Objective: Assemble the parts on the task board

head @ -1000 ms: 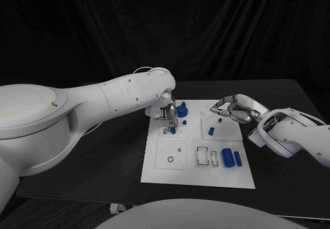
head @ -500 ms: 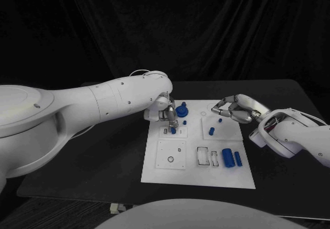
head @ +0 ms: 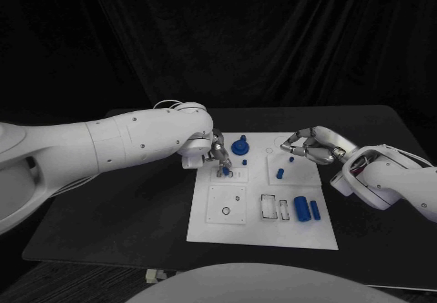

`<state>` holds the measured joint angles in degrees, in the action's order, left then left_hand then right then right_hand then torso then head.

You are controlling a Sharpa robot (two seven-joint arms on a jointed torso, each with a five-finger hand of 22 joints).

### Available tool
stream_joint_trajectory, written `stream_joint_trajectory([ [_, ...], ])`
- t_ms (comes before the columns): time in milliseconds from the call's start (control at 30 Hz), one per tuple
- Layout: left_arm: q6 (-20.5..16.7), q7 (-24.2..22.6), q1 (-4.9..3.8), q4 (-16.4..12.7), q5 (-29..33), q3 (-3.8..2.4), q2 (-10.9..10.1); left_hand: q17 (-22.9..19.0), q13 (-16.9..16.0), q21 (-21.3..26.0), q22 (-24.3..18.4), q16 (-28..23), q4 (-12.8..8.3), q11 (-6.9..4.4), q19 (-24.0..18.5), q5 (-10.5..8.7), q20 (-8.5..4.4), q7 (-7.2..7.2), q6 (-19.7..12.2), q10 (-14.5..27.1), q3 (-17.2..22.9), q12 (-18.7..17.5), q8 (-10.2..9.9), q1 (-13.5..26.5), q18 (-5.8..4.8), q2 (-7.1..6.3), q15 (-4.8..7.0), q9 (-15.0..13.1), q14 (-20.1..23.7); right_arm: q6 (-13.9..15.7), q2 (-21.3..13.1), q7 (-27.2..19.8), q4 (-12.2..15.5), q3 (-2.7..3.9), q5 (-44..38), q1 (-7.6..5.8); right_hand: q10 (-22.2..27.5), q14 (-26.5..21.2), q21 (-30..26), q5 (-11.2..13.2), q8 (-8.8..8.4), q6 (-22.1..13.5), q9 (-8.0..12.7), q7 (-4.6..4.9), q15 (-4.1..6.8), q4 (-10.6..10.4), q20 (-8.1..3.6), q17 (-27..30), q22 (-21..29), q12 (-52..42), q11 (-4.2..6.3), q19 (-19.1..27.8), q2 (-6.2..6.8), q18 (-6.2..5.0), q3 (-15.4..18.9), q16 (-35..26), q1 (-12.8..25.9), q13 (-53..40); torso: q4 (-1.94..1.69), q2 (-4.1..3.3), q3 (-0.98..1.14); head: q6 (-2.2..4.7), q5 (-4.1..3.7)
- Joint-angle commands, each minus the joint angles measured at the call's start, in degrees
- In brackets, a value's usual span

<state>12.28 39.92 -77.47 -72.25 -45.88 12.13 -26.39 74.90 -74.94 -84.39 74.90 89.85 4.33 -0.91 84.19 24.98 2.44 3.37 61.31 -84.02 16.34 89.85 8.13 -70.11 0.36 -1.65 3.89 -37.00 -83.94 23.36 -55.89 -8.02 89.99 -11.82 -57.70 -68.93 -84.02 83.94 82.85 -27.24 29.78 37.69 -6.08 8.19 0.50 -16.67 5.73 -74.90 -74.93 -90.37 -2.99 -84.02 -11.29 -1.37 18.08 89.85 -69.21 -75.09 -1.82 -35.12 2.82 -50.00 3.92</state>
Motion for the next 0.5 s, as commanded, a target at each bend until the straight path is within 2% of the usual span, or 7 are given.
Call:
stream_joint_trajectory([
  [33,-9.3,-2.5,0.07,-2.6,-2.2,-0.04,-1.5,15.1,-15.1,0.5,12.7,0.1,-6.0,-0.47,3.1,0.36,-0.42,-0.23,0.0,-6.0,5.8,0.2,0.5,0.5,1.10,-0.31,0.52,-0.4,-6.1,-0.2,-0.2,1.0,0.0,0.03,-0.1,0.21,-6.0,6.1,-0.3,0.1,0.21,0.4,0.1,-0.11,-0.28,0.1,0.35,-15.1,-12.1,0.4,-0.30,-0.7,-0.50,-0.89,0.1,0.1,-0.2,-14.9,-0.03,-0.07,-0.03,0.00,-0.15],
  [200,-14.6,-3.6,0.07,-7.1,-3.9,-0.03,-4.7,15.1,-15.1,1.1,12.5,0.1,-6.2,-0.53,2.8,-0.20,-0.45,-0.32,0.0,-6.0,6.0,0.2,1.0,0.6,1.25,-0.43,0.57,-0.9,-6.1,0.1,-0.3,1.0,0.1,0.02,-0.1,0.31,-6.0,6.1,-0.3,0.0,0.18,0.3,0.1,-0.11,-0.26,0.1,0.35,-15.1,-12.1,0.4,-0.27,-0.7,-0.48,-0.89,0.1,0.1,-0.2,-14.9,-0.03,-0.08,-0.04,0.00,-0.23],
  [400,-23.3,-5.3,0.13,-12.8,-8.2,0.00,-8.2,15.1,-15.1,1.7,12.3,0.1,-6.6,-0.67,2.6,-0.66,-0.56,-0.46,-0.1,-6.0,6.5,0.2,1.8,0.2,1.36,-0.70,0.70,-1.6,-6.1,0.6,-0.6,0.9,0.3,0.02,-0.1,0.51,-6.0,6.1,-0.4,0.0,0.16,0.3,0.1,-0.12,-0.26,0.1,0.34,-15.1,-12.0,0.4,-0.25,-0.7,-0.46,-0.90,0.1,0.1,-0.3,-14.9,-0.01,-0.05,-0.03,0.00,-0.31],
  [500,-27.2,-6.2,0.70,-14.8,-9.7,0.01,-9.5,15.1,-15.1,2.4,12.0,0.1,-6.5,-0.67,2.3,-1.63,-0.59,-0.48,-0.4,-6.0,6.6,0.2,2.2,0.2,1.53,-0.78,0.72,-2.1,-6.1,1.0,-0.7,0.8,0.3,0.02,-0.1,0.70,-6.0,6.1,-0.4,0.0,0.13,0.2,0.1,-0.14,-0.24,0.2,0.33,-15.1,-12.0,0.4,-0.25,-0.7,-0.38,-0.92,0.1,0.1,-0.4,-14.9,0.03,-0.04,0.00,0.00,-0.41],
])
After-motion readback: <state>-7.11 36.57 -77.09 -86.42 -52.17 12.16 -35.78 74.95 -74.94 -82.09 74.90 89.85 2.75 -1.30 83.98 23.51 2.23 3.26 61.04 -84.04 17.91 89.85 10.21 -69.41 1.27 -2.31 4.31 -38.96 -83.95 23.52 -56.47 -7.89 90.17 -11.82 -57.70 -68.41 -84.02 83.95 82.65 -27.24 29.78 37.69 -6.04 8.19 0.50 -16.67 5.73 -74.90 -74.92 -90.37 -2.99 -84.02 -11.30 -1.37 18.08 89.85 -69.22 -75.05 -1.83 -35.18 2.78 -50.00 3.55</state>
